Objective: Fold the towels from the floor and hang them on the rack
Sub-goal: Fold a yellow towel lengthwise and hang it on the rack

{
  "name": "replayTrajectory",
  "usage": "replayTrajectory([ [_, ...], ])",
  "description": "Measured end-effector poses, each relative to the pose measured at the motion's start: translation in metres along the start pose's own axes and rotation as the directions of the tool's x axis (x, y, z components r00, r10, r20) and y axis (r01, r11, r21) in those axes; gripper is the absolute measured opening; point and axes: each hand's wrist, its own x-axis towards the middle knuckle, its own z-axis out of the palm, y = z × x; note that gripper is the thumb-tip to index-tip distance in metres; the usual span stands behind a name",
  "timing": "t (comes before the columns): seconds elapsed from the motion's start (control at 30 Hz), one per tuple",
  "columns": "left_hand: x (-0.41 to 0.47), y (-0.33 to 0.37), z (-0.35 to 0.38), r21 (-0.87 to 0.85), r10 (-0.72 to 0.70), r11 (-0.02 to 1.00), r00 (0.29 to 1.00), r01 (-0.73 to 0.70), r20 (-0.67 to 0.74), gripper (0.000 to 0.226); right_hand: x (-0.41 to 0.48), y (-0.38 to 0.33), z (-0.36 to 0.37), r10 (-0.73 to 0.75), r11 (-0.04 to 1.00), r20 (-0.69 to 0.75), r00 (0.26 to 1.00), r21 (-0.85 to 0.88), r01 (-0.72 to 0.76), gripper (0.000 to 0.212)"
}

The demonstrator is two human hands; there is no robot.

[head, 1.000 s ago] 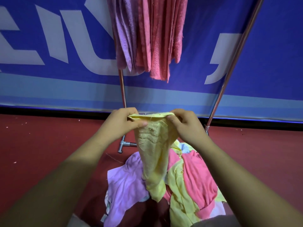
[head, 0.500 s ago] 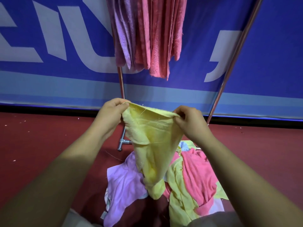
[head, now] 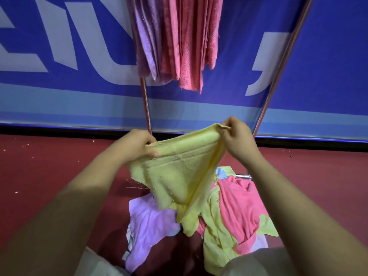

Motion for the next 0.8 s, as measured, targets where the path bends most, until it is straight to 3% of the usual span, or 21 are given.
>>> replayTrajectory([
  [0.07, 0.002, -0.007, 0.002, 0.102, -0.013, 0.995, 0.999, 0.008, 0.049, 0.015, 0.004, 0.006, -0.003, 0.011, 1.000, -0.114, 0.993, -0.011, -0.013, 0.007],
  [0.2, 0.000, -0.016, 0.009, 0.090, -0.117, 0.990, 0.986, 0.107, 0.116, 0.018, 0.006, 0.015, -0.010, 0.086, 0.996, -0.200, 0.976, 0.024, -0.083, 0.015],
  [0.3, -0.002, -0.014, 0.013, -0.111, -0.114, 0.985, 0.982, 0.131, 0.148, 0.029, 0.004, 0.016, -0.013, 0.132, 0.991, -0.216, 0.967, 0.043, -0.126, 0.017],
  [0.37, -0.002, -0.005, 0.011, -0.326, -0.074, 0.940, 0.994, 0.097, 0.082, 0.021, 0.004, 0.016, -0.014, 0.148, 0.988, -0.212, 0.966, 0.081, -0.133, 0.014],
  [0.43, -0.003, 0.009, 0.004, -0.558, -0.058, 0.829, 0.998, 0.038, -0.017, 0.002, 0.004, 0.014, -0.012, 0.166, 0.977, -0.173, 0.971, 0.161, -0.138, 0.012],
  [0.53, -0.010, 0.033, -0.006, -0.862, 0.029, 0.507, 1.000, -0.019, -0.005, 0.022, 0.004, 0.010, -0.008, 0.205, 0.941, -0.091, 0.975, 0.294, -0.170, 0.015],
  [0.6, -0.015, 0.044, -0.007, -0.924, 0.104, 0.381, 0.994, -0.023, 0.018, 0.020, 0.001, 0.005, -0.005, 0.176, 0.927, -0.047, 0.983, 0.344, -0.150, 0.019],
  [0.63, -0.016, 0.047, -0.005, -0.932, 0.139, 0.361, 0.990, -0.027, 0.025, 0.018, -0.001, 0.002, -0.005, 0.158, 0.922, -0.032, 0.987, 0.362, -0.136, 0.017],
  [0.73, -0.016, 0.047, 0.000, -0.890, 0.275, 0.450, 0.959, -0.069, 0.064, 0.025, -0.007, -0.006, -0.001, 0.107, 0.911, 0.044, 0.993, 0.397, -0.116, 0.008],
  [0.8, -0.015, 0.047, 0.003, -0.869, 0.307, 0.491, 0.947, -0.068, 0.099, 0.035, -0.009, -0.009, 0.001, 0.080, 0.902, 0.094, 0.992, 0.418, -0.112, 0.016],
])
